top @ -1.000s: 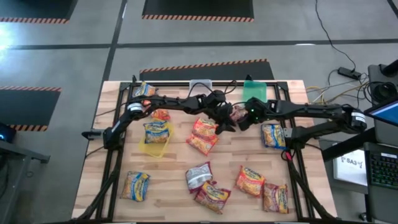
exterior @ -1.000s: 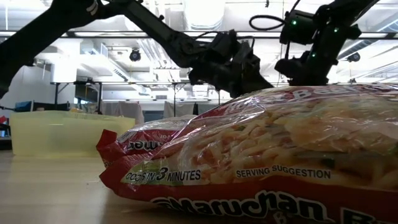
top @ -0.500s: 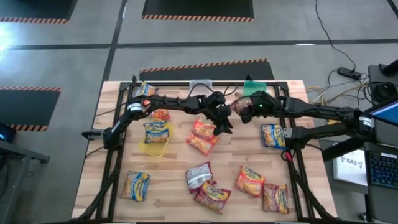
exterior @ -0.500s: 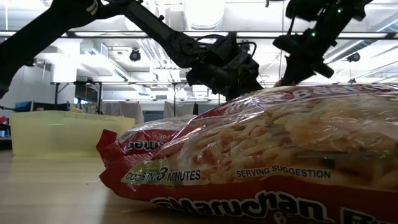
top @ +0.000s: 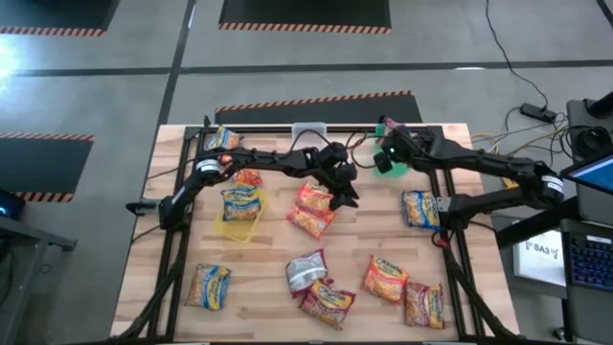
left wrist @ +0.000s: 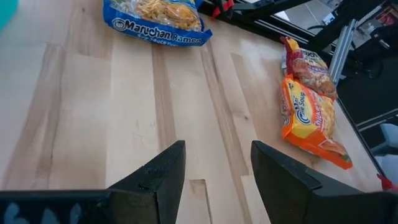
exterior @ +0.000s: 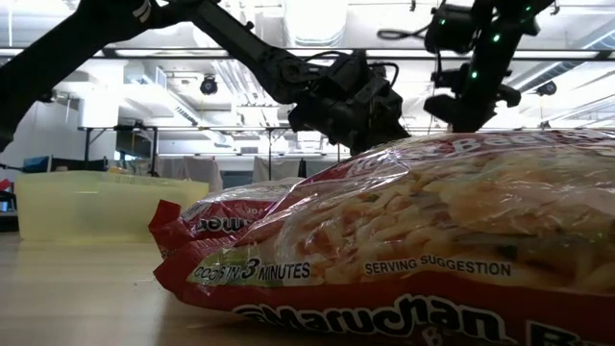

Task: Sort Maruchan noodles
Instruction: Put the red noodle pack into the green bin

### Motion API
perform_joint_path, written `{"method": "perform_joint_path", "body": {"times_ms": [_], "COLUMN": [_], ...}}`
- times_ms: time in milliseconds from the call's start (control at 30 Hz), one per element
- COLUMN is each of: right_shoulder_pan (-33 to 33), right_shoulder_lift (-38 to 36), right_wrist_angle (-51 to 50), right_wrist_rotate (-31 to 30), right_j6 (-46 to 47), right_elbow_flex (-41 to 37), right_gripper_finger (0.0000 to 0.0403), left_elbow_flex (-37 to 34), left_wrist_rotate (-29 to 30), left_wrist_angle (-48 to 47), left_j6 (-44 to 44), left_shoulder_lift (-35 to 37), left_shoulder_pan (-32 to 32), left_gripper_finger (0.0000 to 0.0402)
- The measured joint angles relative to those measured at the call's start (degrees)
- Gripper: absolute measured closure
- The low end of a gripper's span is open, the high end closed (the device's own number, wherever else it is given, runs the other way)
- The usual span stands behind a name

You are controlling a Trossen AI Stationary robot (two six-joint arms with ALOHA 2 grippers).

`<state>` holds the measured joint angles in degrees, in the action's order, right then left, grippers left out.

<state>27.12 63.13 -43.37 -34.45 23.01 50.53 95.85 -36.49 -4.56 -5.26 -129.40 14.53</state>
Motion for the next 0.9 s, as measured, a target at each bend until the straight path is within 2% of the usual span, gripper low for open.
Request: {"method": "perform_joint_path", "body": {"times_ms": [633, 900], "right_shoulder_pan": [8.00, 9.74], "right_shoulder_lift": [9.39, 11.99], "right_wrist_angle": [0.21, 0.19], "right_wrist_rotate": [-2.11, -8.99], "right_j6": [-12.67, -14.19], "right_elbow_flex": [1.06, 1.17], "right_gripper_finger": [0.0374, 0.0374], "left_elbow_flex": [0.00, 0.00], "left_wrist_rotate": [0.03, 0.05], "left_wrist_angle": [0.00, 0.00], "left_j6": [-0.01, -0.04], "left_shoulder_lift": [0.00, 0.00], "left_shoulder_pan": [-0.29, -0.29], "left_gripper_finger": [0.0235, 0.0235]}}
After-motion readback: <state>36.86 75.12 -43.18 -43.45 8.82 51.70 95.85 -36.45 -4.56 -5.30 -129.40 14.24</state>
